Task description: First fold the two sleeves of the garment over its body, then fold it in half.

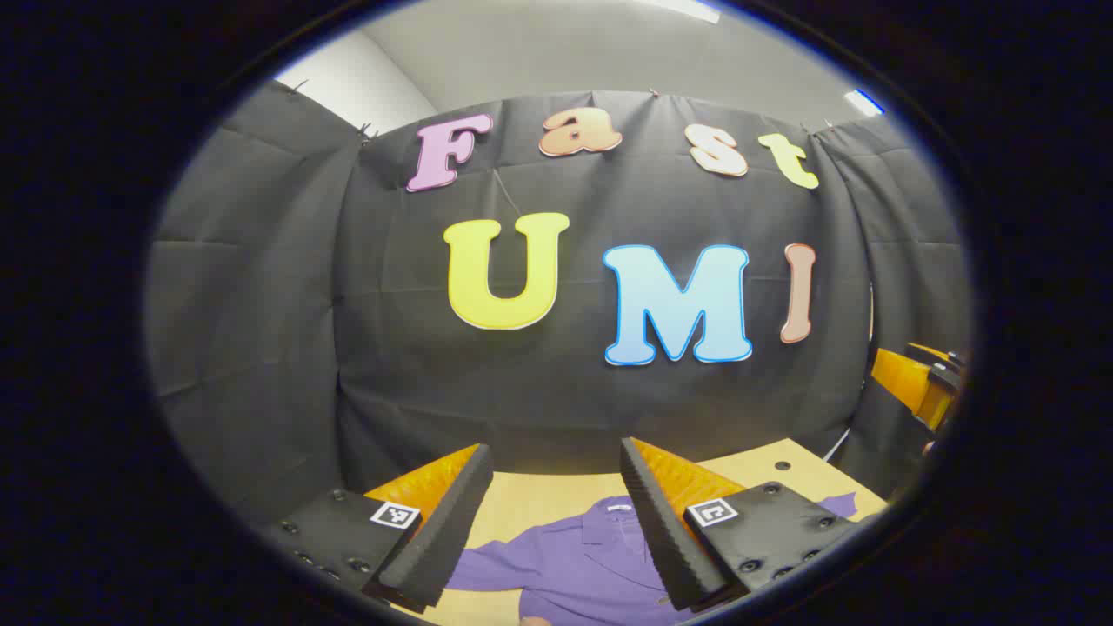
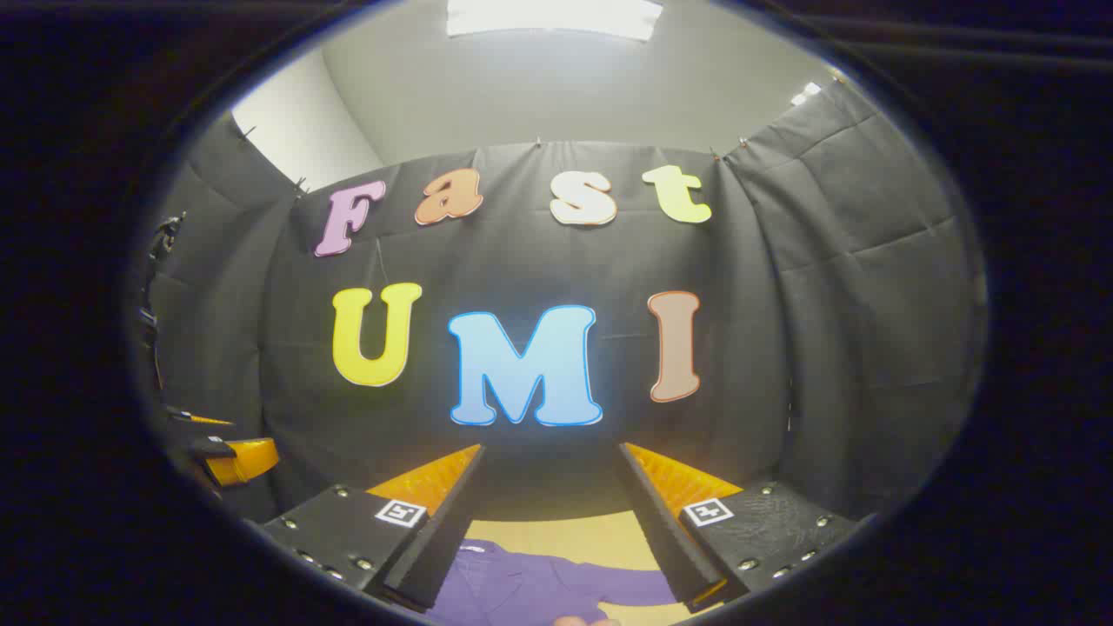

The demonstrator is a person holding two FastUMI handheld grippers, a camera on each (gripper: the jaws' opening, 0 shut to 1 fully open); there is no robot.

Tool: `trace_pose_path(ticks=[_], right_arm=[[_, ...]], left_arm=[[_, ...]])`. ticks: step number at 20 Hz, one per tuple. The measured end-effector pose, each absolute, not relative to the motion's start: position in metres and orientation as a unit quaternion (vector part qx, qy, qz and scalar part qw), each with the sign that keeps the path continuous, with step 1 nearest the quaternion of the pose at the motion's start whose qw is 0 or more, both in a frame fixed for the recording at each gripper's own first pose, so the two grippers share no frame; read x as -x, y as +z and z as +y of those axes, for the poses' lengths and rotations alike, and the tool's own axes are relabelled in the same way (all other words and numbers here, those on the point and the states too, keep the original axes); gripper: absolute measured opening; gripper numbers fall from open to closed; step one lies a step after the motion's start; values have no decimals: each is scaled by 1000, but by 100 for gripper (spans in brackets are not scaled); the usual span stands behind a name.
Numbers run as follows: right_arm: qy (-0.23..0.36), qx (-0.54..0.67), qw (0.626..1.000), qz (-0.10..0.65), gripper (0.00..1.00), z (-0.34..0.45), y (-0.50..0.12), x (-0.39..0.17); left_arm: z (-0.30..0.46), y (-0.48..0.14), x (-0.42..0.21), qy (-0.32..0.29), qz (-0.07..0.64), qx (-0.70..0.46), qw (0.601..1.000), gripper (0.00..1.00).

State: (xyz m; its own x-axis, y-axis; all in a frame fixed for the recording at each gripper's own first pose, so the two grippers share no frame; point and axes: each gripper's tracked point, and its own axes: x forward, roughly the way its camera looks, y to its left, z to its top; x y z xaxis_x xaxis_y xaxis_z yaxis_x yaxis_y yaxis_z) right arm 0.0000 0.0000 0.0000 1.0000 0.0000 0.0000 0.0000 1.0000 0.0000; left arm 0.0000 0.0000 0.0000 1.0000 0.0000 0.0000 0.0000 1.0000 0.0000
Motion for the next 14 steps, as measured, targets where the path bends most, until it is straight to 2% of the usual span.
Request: trace_pose_path(ticks=[14], right_arm=[[-3,5,1000,13,92,-15,-20,-10]], left_arm=[[-22,-7,16,-3,0,-11,1000,94]])
